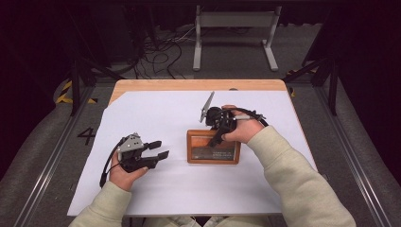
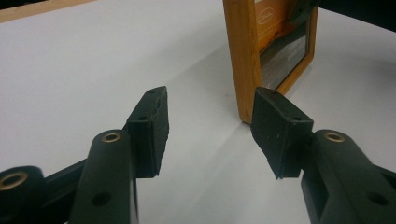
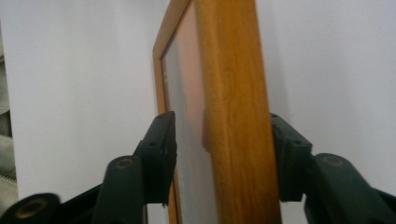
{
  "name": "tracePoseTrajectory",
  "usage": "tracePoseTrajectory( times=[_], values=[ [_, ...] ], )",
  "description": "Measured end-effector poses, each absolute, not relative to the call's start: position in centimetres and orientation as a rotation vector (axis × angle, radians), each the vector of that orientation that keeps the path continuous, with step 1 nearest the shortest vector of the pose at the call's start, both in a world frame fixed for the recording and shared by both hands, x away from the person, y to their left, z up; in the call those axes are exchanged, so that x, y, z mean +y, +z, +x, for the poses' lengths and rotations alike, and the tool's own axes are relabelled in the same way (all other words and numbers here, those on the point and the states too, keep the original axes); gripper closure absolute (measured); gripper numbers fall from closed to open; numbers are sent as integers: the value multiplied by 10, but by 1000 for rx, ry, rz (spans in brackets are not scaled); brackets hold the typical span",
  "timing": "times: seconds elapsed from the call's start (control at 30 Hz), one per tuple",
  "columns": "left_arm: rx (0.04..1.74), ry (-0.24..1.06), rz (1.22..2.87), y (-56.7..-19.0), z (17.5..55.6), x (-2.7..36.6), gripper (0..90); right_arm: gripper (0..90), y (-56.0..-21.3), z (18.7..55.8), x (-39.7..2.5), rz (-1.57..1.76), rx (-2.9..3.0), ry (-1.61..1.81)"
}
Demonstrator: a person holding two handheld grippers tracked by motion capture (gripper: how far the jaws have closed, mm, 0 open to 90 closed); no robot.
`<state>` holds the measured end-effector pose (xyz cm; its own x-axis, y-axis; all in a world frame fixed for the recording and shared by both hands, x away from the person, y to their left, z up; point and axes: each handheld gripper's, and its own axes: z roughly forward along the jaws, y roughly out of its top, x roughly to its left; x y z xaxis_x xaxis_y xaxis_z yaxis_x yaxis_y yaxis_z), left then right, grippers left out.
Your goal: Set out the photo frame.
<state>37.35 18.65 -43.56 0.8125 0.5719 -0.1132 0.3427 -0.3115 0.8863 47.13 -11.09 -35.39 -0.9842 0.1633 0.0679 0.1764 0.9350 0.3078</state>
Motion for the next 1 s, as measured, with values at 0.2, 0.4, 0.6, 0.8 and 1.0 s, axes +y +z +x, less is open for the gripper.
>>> tracePoseTrajectory(
  times=[0.2,0.4,0.6,0.8,1.0],
  values=[
    [685,269,1927,-435,373,186,467,365,-347,472,-119,-372,-3103,-575],
    [685,269,1937,-433,369,183,410,344,-333,462,-150,-542,-3092,-870],
    [706,261,1933,-432,366,185,373,240,-324,444,-183,-647,-3062,-1073],
    [700,272,1930,-430,362,187,356,171,-319,423,-207,-737,-3051,-1216],
    [702,274,1925,-431,362,190,350,129,-317,408,-230,-812,-3027,-1291]
  ],
)
